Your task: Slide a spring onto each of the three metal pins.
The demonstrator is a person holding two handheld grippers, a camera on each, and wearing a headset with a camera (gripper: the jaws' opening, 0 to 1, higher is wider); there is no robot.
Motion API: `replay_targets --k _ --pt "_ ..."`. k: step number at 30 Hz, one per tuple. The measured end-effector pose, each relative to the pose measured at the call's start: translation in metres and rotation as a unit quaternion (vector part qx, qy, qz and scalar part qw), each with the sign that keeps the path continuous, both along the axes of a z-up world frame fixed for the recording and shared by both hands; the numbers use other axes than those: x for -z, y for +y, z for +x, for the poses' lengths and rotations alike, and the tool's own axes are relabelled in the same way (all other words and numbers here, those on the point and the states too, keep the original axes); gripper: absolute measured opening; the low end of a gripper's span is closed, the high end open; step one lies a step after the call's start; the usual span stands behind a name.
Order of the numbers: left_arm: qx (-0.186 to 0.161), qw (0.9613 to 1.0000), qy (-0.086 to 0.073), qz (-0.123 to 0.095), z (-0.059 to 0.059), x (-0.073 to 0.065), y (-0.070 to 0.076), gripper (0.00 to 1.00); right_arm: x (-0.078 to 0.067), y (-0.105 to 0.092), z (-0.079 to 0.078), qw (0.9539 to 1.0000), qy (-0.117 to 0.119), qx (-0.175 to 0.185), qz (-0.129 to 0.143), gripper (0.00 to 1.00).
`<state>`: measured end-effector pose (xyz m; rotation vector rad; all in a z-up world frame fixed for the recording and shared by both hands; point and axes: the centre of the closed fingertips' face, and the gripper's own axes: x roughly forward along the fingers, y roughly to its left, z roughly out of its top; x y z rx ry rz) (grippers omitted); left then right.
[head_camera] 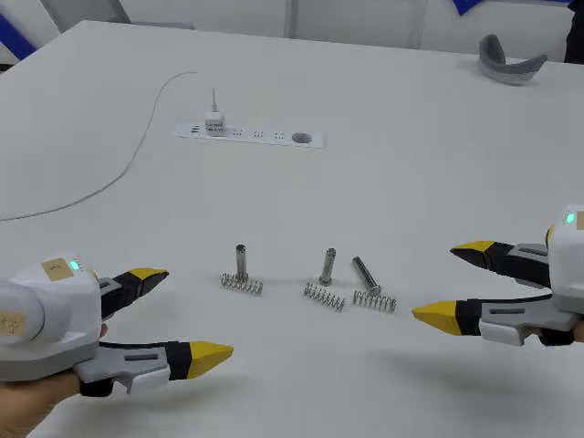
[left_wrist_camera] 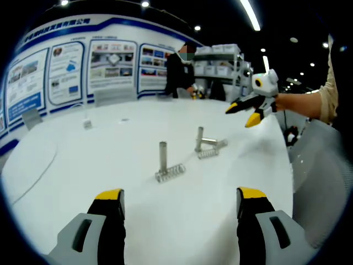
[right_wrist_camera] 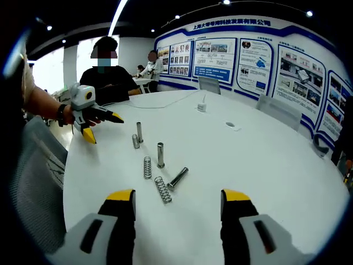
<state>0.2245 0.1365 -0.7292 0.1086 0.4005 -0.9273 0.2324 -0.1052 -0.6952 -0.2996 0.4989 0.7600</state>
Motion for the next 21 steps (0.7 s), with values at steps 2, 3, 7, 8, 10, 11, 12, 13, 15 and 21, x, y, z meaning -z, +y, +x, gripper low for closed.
replay_targets --k 2,3,7,8,10,11,12,13,15,21 --pt "0.000 1.0000 -0.001 0.000 0.000 0.000 0.000 0.84 -0.001 0.002 0.004 1.0000 0.000 0.003 -0.002 0.60" --pt "0.000 1.0000 0.000 0.000 0.000 0.000 0.000 0.84 -0.003 0.003 0.008 1.0000 0.000 0.008 -0.003 0.57" --pt "0.000 1.0000 0.001 0.001 0.000 0.000 -0.001 0.84 -0.004 0.007 0.019 0.9997 0.004 0.021 -0.008 0.50" --pt "0.000 1.0000 0.001 0.000 -0.001 0.001 -0.001 0.84 -0.002 0.007 0.022 0.9995 0.010 0.028 -0.013 0.49" --pt "0.000 1.0000 0.001 0.000 -0.001 0.001 -0.001 0.84 0.001 0.009 0.026 0.9991 0.014 0.035 -0.017 0.47" --pt "0.000 1.0000 0.001 0.000 -0.001 0.001 -0.001 0.84 0.002 0.009 0.028 0.9990 0.015 0.037 -0.018 0.46" --pt "0.000 1.0000 0.001 -0.001 -0.002 0.001 -0.001 0.84 0.002 0.010 0.030 0.9990 0.015 0.039 -0.018 0.44" --pt "0.001 1.0000 0.001 0.000 -0.002 0.001 -0.001 0.84 0.003 0.012 0.032 0.9988 0.017 0.042 -0.018 0.42" --pt "0.001 1.0000 0.002 0.000 -0.002 0.001 -0.001 0.84 0.003 0.014 0.036 0.9986 0.019 0.045 -0.018 0.39" --pt "0.001 1.0000 0.001 -0.001 -0.002 0.001 -0.002 0.84 0.010 0.026 0.046 0.9978 0.030 0.050 -0.031 0.32"
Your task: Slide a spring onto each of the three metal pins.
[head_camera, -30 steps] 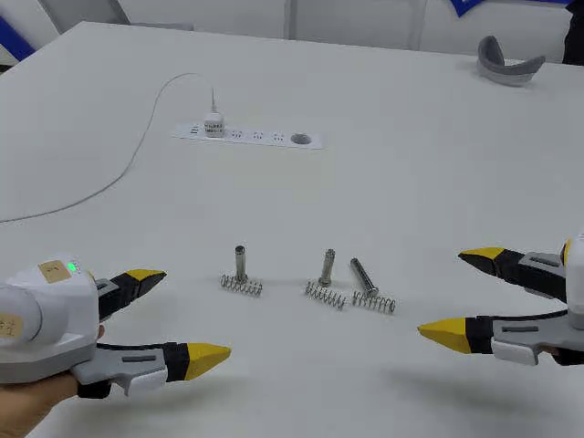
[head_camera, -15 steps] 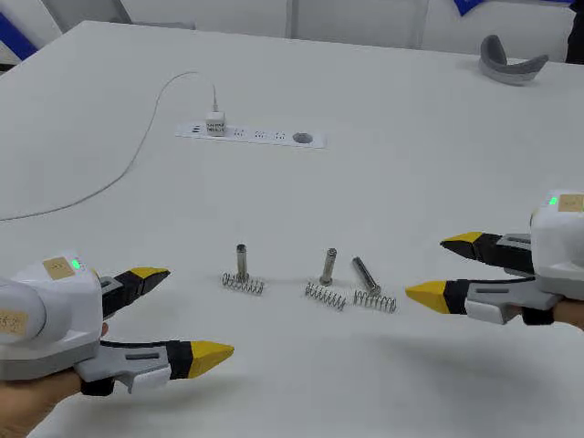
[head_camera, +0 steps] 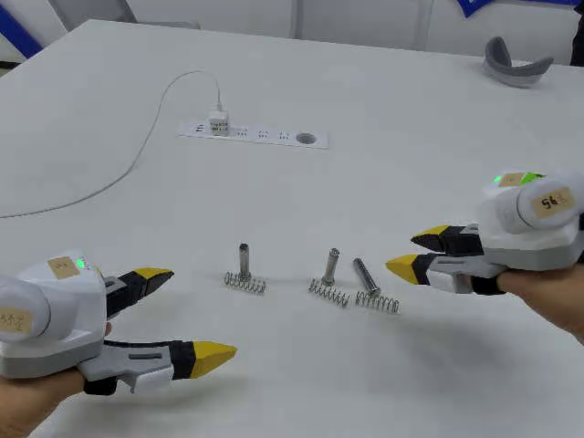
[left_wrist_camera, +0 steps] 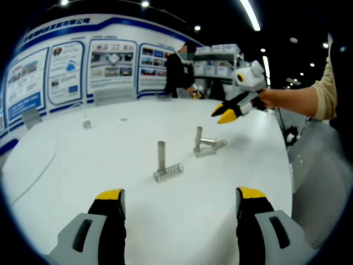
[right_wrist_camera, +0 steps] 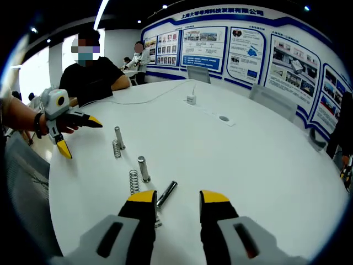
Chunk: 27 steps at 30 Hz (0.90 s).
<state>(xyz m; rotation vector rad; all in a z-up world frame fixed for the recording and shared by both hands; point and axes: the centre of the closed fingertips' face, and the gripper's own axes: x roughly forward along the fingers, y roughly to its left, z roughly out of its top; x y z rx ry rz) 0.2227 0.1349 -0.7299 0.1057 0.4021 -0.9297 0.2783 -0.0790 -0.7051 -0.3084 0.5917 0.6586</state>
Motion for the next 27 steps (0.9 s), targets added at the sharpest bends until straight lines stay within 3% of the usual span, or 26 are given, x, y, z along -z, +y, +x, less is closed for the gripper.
replay_targets --k 13,27 --pt "0.003 1.0000 0.004 -0.002 -0.002 0.004 -0.002 0.83 0.025 0.014 0.017 0.9989 0.034 0.018 -0.028 0.25" --pt "0.003 1.0000 0.008 -0.004 -0.002 0.005 0.000 0.82 0.048 0.024 0.028 0.9963 0.065 0.039 -0.039 0.19"
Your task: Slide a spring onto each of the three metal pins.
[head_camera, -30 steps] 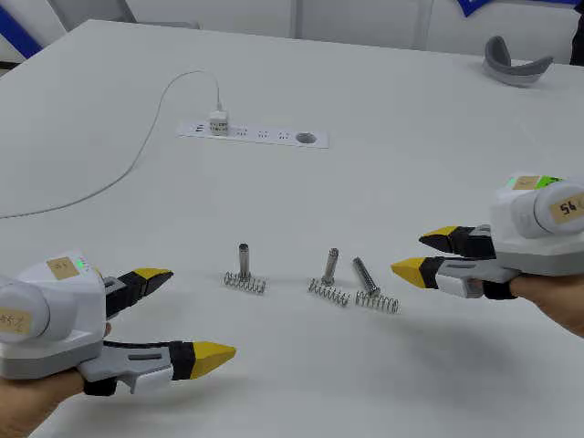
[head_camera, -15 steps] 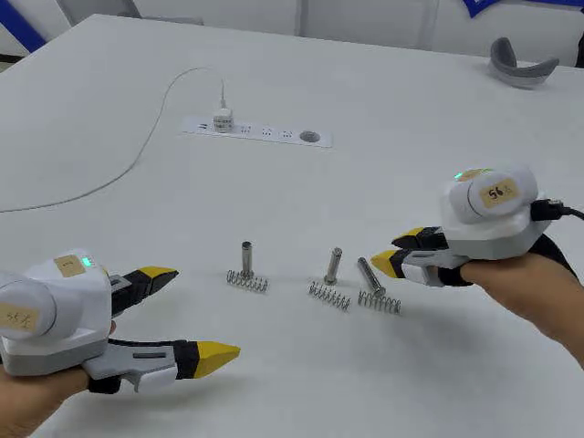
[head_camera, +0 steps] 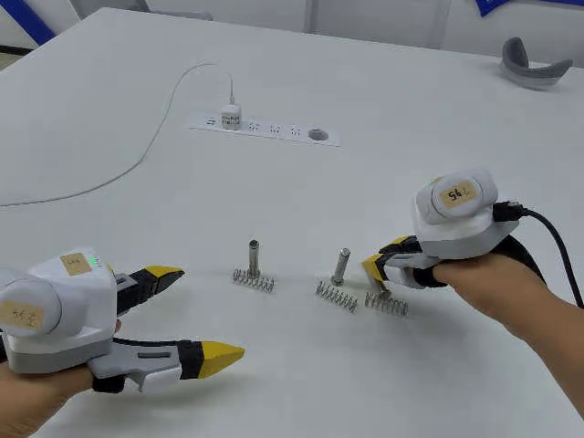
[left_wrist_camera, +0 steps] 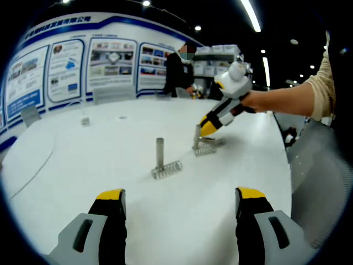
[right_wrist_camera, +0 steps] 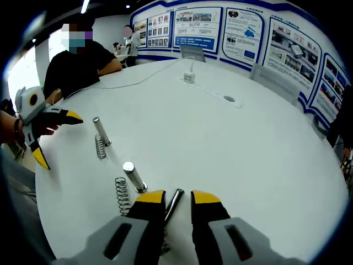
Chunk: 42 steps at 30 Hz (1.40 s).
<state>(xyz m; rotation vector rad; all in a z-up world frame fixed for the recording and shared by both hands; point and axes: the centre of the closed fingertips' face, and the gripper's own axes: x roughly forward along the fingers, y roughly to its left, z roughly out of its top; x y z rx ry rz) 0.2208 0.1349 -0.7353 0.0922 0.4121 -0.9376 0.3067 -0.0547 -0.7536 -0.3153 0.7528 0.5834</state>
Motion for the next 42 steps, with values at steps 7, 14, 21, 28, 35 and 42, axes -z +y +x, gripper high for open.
replay_targets --k 7,14,21,28,35,42 --pt "0.001 1.0000 0.002 -0.001 -0.001 0.001 -0.001 0.82 0.007 -0.001 0.002 0.9998 0.013 0.012 -0.003 0.18" --pt "0.001 1.0000 0.005 0.000 -0.001 0.003 0.000 0.82 0.014 -0.002 0.002 0.9995 0.026 0.019 -0.003 0.17" --pt "-0.002 1.0000 0.008 -0.001 0.000 0.006 0.002 0.81 0.016 -0.001 0.003 0.9993 0.031 0.019 -0.005 0.16" --pt "-0.003 0.9999 0.010 -0.001 -0.001 0.008 0.001 0.81 0.016 -0.001 0.003 0.9992 0.035 0.017 -0.008 0.13" --pt "-0.005 0.9999 0.011 -0.002 0.000 0.008 0.002 0.81 0.015 -0.002 0.002 0.9992 0.036 0.004 -0.019 0.12" --pt "-0.004 0.9999 0.012 0.000 -0.001 0.009 0.002 0.80 0.015 -0.005 0.001 0.9984 0.054 0.003 -0.017 0.10"
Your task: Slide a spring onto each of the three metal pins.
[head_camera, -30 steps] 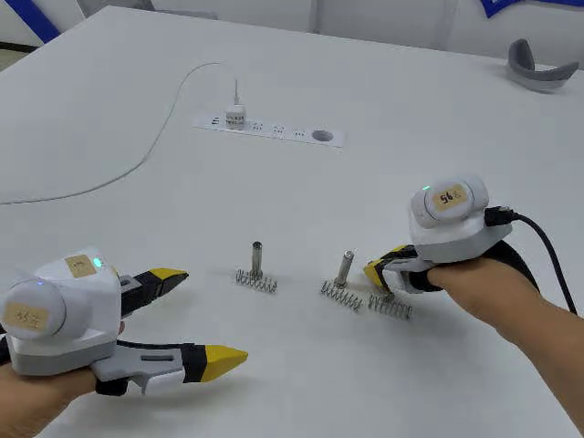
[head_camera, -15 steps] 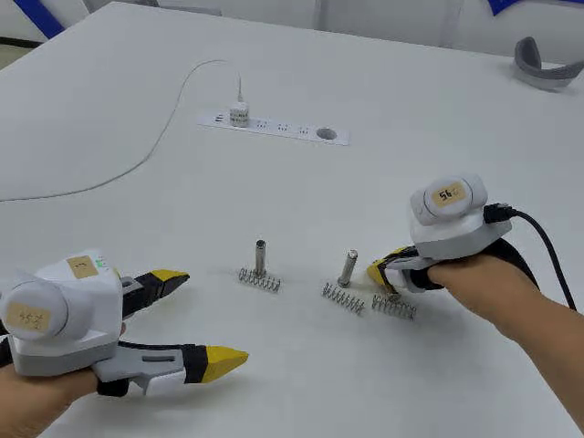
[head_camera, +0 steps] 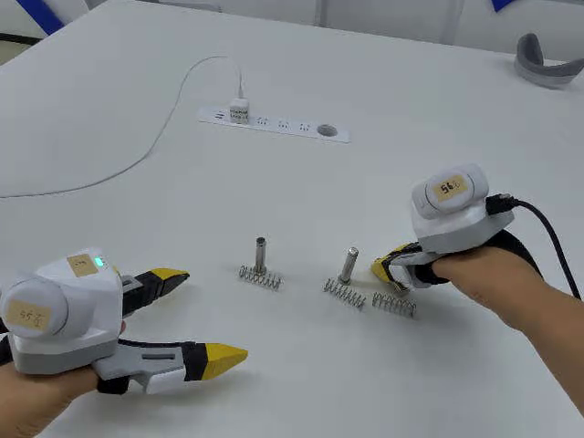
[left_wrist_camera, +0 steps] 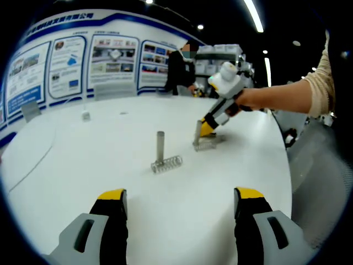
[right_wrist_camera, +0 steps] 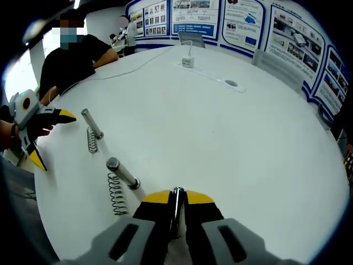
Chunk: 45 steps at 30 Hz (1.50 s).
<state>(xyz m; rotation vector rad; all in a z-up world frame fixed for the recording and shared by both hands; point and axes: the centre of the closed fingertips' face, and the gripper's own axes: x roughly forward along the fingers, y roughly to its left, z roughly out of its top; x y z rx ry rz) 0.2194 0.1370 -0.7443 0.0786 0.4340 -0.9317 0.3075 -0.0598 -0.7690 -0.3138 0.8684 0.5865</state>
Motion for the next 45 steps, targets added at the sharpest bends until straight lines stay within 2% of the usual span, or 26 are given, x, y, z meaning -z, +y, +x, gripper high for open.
replay_targets --k 11,20,25,27,30,33,45 --pt "0.001 1.0000 -0.001 0.000 0.001 -0.001 0.000 0.80 0.001 0.003 -0.001 0.9992 0.032 -0.016 -0.020 0.10" --pt "0.002 1.0000 0.001 0.000 0.001 -0.001 -0.001 0.80 0.002 0.004 0.000 0.9981 0.055 -0.014 -0.027 0.10" --pt "0.001 1.0000 -0.001 -0.003 0.003 -0.003 -0.002 0.80 0.001 0.003 -0.001 0.9985 0.050 -0.003 -0.022 0.09" --pt "0.004 1.0000 -0.003 -0.004 0.003 -0.005 -0.002 0.80 0.000 0.003 -0.001 0.9990 0.038 -0.004 -0.024 0.09" --pt "0.008 1.0000 -0.001 -0.003 0.002 -0.004 -0.002 0.80 -0.007 0.002 0.000 0.9996 0.026 0.005 -0.013 0.09" --pt "0.013 0.9999 0.002 0.002 0.002 -0.001 -0.002 0.80 -0.012 0.001 -0.003 0.9996 0.026 0.007 -0.010 0.09" --pt "0.022 0.9997 -0.007 -0.005 0.008 -0.010 -0.010 0.79 -0.035 -0.009 -0.007 0.9997 -0.010 0.021 -0.001 0.09"
